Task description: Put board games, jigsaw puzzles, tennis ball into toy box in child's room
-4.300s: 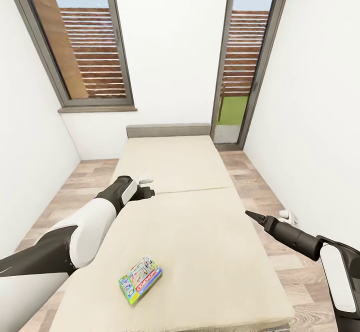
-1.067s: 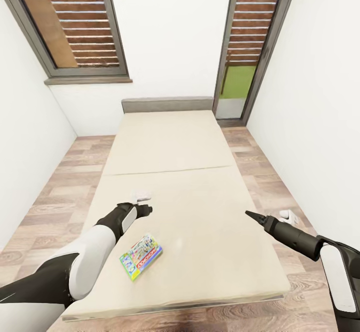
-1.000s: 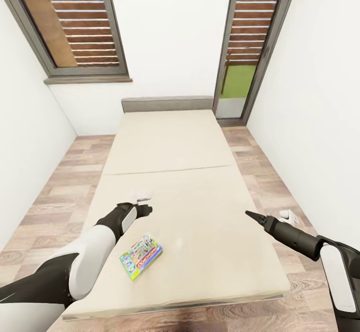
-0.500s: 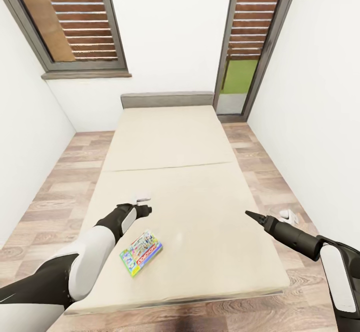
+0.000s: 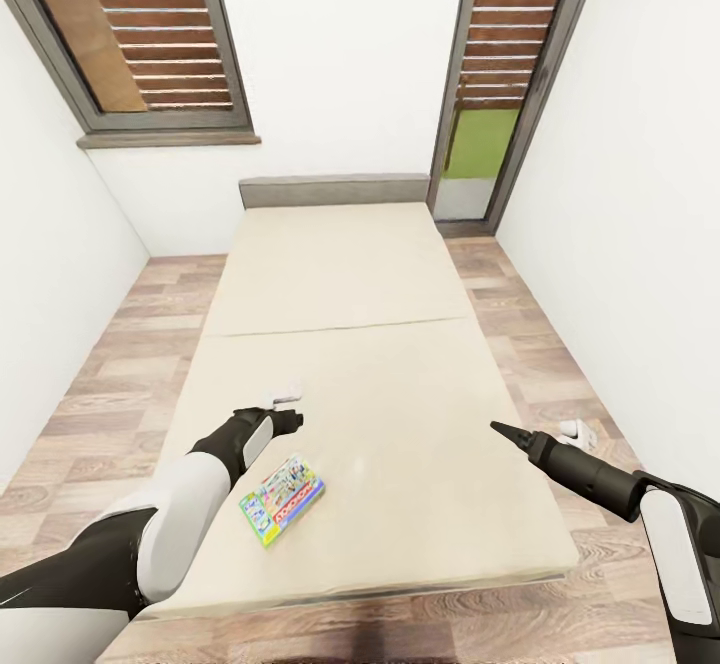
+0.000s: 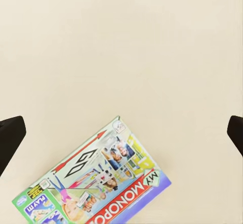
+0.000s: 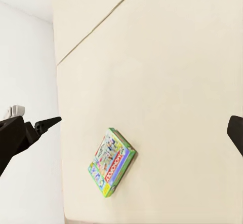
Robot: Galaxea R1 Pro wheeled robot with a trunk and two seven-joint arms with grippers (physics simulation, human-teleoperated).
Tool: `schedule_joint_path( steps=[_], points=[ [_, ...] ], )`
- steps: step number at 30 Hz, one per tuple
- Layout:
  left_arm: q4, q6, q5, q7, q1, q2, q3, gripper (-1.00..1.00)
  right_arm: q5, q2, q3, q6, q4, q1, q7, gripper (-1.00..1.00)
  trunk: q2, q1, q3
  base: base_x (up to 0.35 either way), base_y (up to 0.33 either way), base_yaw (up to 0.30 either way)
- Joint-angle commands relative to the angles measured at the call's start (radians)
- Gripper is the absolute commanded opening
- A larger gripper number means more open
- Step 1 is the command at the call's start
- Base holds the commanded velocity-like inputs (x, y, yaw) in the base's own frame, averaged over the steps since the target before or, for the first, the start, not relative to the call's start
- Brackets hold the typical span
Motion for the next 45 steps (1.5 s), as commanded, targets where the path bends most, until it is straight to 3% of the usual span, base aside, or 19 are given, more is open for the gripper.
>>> schedule_joint_path(
  steps=[1, 32, 37, 40, 45],
  points=[
    [-0.002, 0.006, -0.009, 0.0, 0.0, -0.001, 0.008, 1.0, 0.008, 0.0, -0.002, 0.004, 0.0, -0.001, 0.01, 1.0, -0.002, 0.0, -0.003, 0.0, 0.0, 0.0],
    [-0.002, 0.003, -0.009, 0.0, 0.0, -0.001, 0.008, 1.0, -0.001, -0.001, -0.004, 0.022, -0.005, -0.001, 0.018, 1.0, -0.002, 0.0, -0.054, 0.0, 0.0, 0.0],
    [-0.002, 0.003, -0.009, -0.001, 0.0, -0.001, 0.008, 1.0, -0.007, -0.001, -0.007, 0.025, -0.01, -0.002, 0.109, 1.0, -0.002, 0.0, -0.063, 0.0, 0.0, 0.0],
    [-0.002, 0.003, -0.009, -0.001, 0.0, 0.0, 0.008, 1.0, -0.008, -0.002, -0.009, 0.025, -0.01, -0.003, 0.232, 1.0, -0.002, 0.0, -0.068, 0.0, 0.0, 0.0],
    [-0.002, 0.003, -0.009, -0.001, 0.0, 0.0, 0.007, 1.0, -0.008, -0.011, -0.031, 0.025, -0.011, -0.004, 0.332, 1.0, -0.002, 0.0, -0.076, 0.0, 0.0, 0.0]
  ],
)
